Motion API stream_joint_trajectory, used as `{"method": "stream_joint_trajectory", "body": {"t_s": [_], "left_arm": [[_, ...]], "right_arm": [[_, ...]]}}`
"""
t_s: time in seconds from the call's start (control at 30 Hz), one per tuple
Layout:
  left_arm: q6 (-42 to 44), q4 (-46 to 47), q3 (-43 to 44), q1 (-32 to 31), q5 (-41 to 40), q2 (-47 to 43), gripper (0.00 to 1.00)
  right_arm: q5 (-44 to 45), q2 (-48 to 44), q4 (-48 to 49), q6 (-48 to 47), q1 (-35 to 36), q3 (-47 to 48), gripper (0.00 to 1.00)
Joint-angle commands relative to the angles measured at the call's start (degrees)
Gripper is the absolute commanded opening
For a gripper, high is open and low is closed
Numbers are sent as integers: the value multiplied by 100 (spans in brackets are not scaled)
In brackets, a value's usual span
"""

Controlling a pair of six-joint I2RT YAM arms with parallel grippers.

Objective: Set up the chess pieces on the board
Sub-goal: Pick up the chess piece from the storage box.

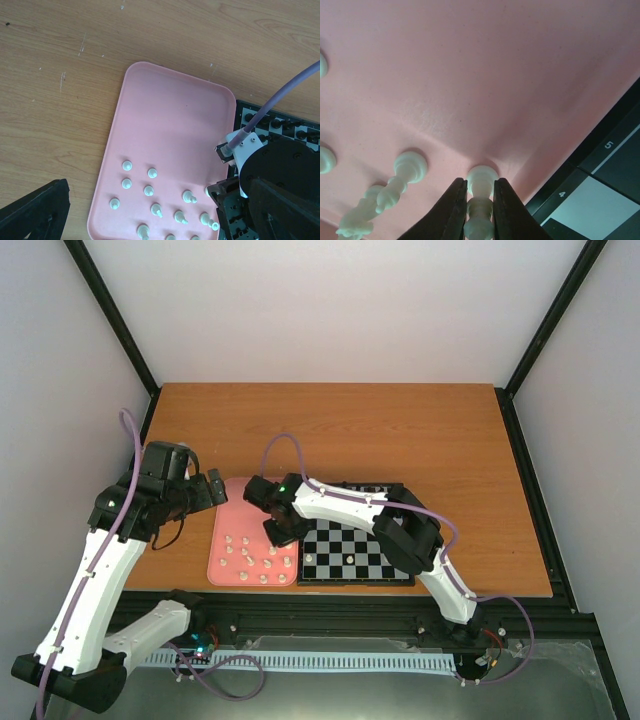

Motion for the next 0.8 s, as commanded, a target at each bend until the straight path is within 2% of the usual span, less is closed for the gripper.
{"method": "stream_joint_trajectory", "body": {"t_s": [0.0,0.1,0.5,0.77], "left_arm": [[72,73,137,11,41,17,100],[63,65,141,13,46,15,100],[44,90,150,13,59,26,100],[19,108,192,12,122,102,100]], "right_arm": [[68,44,-80,43,47,141,12],[70,22,-85,51,47,135,3],[538,-735,-373,9,11,591,3],[776,-2285,-444,348,-344,-967,3]]}}
